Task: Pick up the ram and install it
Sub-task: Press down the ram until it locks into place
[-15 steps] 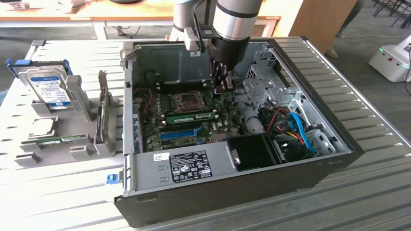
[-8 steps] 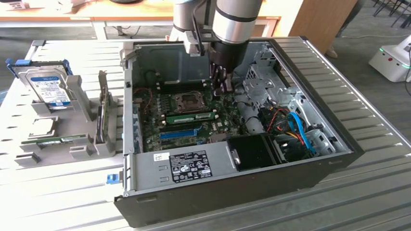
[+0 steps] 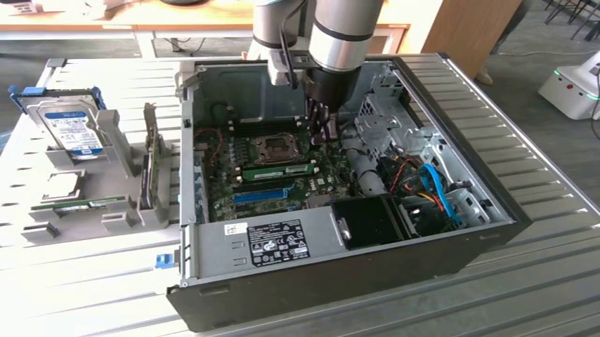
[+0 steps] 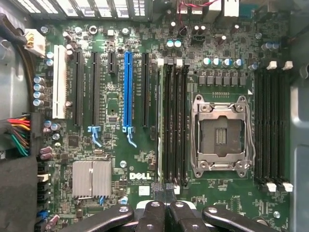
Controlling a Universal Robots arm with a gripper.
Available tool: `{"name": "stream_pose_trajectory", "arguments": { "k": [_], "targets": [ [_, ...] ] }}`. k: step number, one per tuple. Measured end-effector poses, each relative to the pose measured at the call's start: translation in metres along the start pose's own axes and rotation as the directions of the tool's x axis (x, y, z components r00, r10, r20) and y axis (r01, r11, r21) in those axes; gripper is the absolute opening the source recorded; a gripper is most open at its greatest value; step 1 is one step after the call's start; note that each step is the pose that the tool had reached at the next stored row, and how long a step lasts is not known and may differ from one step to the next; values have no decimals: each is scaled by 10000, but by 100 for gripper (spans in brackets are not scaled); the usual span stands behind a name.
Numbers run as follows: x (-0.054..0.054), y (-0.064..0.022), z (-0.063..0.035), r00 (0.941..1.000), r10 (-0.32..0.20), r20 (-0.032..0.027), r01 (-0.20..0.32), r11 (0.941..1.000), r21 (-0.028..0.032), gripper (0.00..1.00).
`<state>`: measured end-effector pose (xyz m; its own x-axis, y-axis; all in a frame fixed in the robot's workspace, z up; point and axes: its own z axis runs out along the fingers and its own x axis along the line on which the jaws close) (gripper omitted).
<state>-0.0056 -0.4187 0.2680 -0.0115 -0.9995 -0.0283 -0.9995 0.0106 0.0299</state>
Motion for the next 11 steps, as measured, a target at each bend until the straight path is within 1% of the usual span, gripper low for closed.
{"name": "stream_pose_trajectory", "arguments": {
  "k": [11],
  "targets": [
    [4, -4, 129, 10000, 0, 1, 0, 10000, 0, 10]
  ]
}}
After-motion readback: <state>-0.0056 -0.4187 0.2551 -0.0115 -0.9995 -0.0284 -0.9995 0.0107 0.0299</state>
